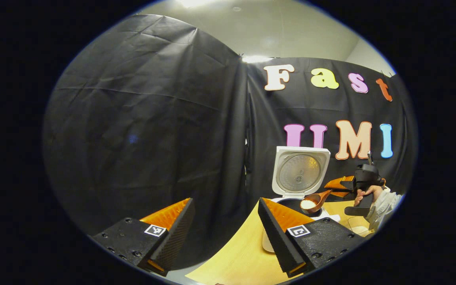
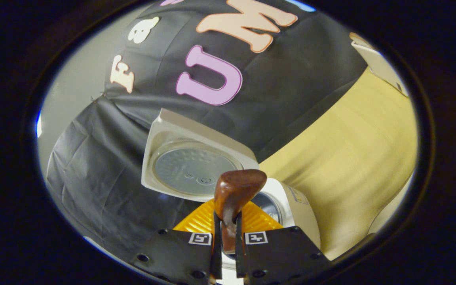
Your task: Close the left gripper, press the button to open the rice cooker; take a wooden spoon from the chopstick holder with the right hand, scoop a spoonful of rice and pour it into the rice cooker, then put the wooden spoon back into the chopstick holder.
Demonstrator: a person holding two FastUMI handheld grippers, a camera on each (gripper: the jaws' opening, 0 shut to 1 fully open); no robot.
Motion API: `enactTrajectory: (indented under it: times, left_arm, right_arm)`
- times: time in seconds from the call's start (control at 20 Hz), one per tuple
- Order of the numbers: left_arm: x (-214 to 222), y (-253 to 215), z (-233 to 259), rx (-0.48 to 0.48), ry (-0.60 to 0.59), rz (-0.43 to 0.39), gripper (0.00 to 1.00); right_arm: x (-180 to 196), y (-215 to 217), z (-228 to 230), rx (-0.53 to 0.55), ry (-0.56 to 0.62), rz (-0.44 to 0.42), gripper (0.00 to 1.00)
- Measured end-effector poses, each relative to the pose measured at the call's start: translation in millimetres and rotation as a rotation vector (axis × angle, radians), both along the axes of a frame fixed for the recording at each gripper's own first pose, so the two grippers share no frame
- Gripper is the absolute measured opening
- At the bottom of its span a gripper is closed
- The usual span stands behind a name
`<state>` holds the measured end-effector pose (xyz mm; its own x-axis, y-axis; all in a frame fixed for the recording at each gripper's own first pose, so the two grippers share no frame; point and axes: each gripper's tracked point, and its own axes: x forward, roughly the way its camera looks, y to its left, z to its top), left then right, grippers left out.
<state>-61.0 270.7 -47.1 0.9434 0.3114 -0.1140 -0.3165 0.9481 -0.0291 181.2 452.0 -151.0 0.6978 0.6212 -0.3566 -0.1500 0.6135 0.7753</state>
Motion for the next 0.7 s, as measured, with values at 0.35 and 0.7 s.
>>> enactTrajectory:
  times: [0.35,0.7]
  left_arm:
    - [-3,10,-10,-0.017,0.019,0.031,0.92]
    - [-5,11,-11,-0.032,0.014,0.038,0.95]
  right_arm:
    - [-6,34,-14,-0.211,-0.095,0.106,0.16]
    - [-15,53,-11,-0.416,-0.242,0.196,0.17]
